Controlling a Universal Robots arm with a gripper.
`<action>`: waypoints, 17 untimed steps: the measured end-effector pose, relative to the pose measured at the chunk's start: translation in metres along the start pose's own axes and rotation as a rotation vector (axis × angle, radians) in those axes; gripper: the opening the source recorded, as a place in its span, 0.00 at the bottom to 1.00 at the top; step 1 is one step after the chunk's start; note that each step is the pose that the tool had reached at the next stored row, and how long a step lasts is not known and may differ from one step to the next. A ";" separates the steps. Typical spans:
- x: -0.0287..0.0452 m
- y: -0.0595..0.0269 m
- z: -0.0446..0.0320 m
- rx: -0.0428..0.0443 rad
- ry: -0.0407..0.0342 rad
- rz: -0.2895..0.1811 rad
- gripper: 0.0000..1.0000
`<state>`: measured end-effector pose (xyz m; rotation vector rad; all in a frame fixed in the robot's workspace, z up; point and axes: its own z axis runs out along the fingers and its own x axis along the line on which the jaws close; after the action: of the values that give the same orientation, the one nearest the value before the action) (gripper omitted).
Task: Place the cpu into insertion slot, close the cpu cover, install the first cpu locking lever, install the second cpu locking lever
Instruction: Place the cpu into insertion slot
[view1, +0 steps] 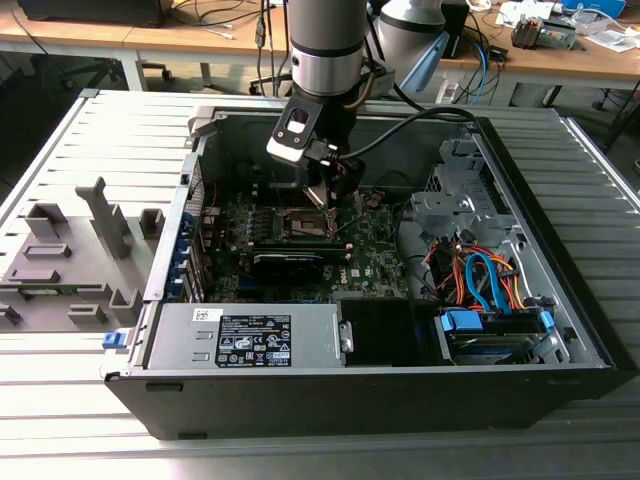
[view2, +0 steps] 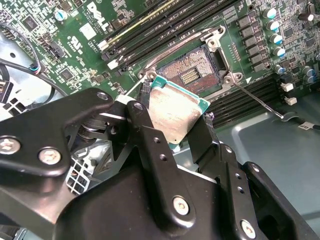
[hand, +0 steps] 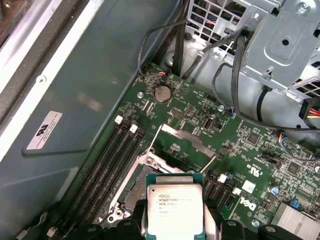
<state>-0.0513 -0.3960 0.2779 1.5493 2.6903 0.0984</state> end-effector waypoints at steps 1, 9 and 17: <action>0.0000 0.0000 0.0000 0.0003 -0.0007 0.003 0.54; 0.0000 0.0000 0.0000 0.0015 -0.0040 0.018 0.54; 0.0000 0.0000 0.0000 0.0027 -0.0070 0.033 0.54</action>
<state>-0.0513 -0.3960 0.2779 1.5914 2.6615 0.0901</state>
